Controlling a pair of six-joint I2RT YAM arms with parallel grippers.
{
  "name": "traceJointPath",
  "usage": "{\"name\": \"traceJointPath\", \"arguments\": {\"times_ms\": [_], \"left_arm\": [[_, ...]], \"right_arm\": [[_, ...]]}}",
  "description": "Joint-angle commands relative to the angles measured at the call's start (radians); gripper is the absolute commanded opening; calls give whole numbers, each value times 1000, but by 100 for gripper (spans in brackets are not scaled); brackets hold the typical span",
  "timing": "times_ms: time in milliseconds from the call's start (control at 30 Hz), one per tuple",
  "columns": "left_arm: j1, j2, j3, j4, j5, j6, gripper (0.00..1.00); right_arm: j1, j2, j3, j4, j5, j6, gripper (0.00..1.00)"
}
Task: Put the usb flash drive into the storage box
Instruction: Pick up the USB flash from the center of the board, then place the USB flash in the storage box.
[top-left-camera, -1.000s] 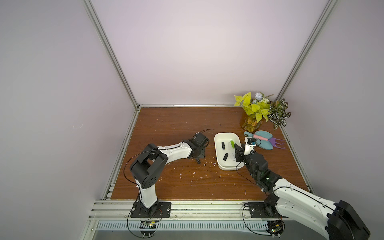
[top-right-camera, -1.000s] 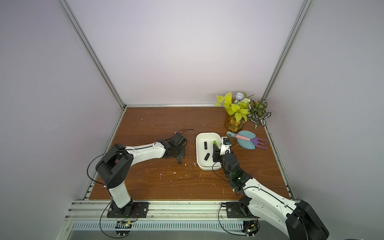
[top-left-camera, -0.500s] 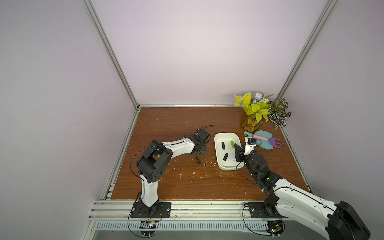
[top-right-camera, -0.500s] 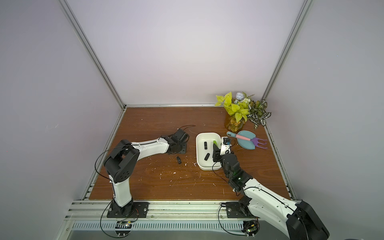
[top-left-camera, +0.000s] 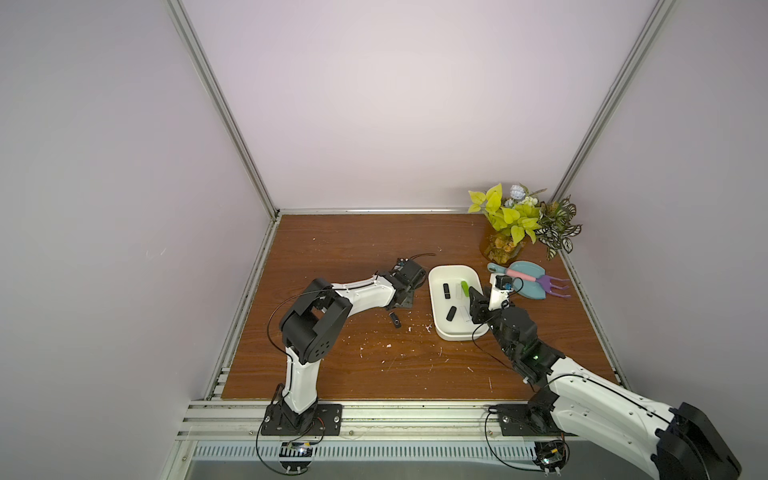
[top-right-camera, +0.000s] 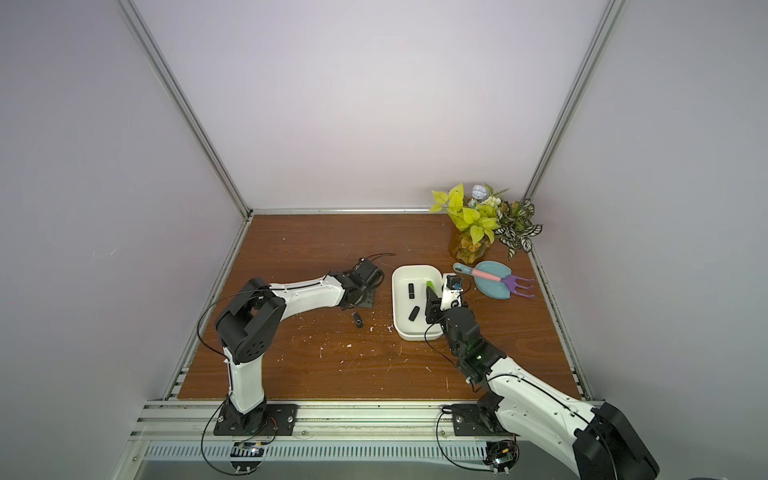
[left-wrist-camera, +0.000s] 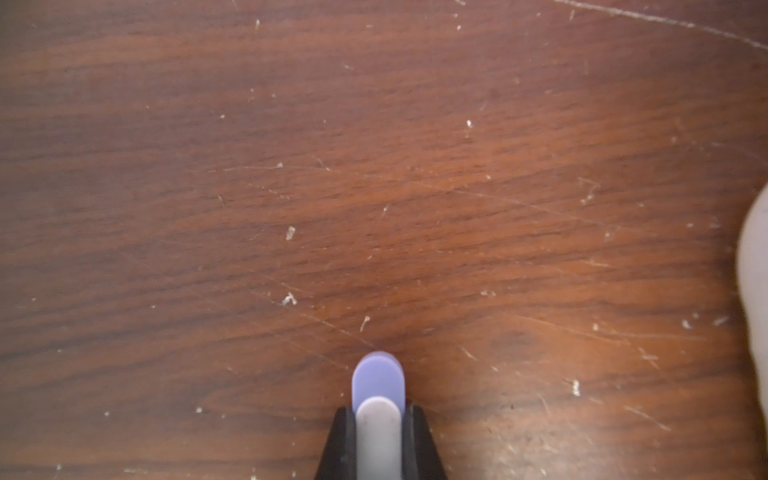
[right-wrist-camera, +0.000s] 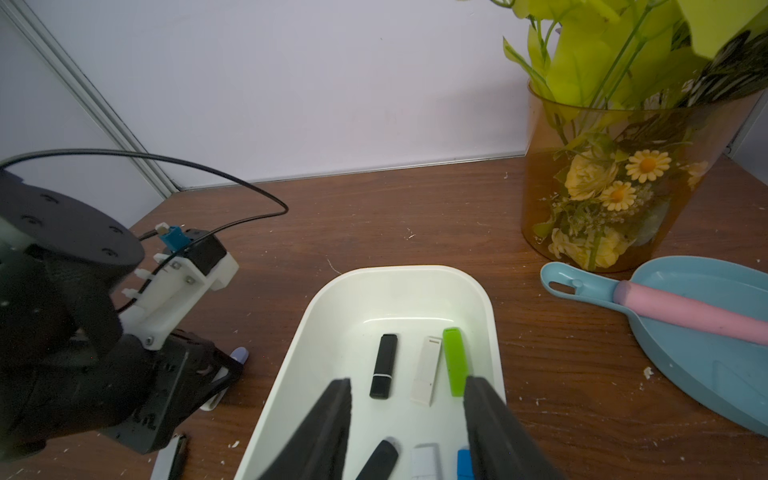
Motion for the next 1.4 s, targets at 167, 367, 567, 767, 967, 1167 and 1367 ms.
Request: {"name": "traceJointPath", "arguments": {"times_ms": [167,367,567,767,967,1167,1367], "left_arm": [[-35,-130,78,-81,78,-5,5],[-127,-218,222,-80,126,-67,5],[-158,-104,371,-84,159,-149,1],[-169,40,460,-85,178,-192,1],[-176,146,491,-100,155,-213,1],[-180,214,515,-136,90,-230,1],[-180,272,540,-155,70,-250,1]], "right_arm": [[-2,-35,10,20,30,4,49],[-3,-89,-13,13,111,16,49],[-4,-102,-17,5,128,22,49],[-6,-120,-19,-2,134,24,48],[-8,-150,-22,-12,152,31,48],[-11,-156,-24,-13,140,37,48],[-13,-156,-23,-13,133,38,48]]}}
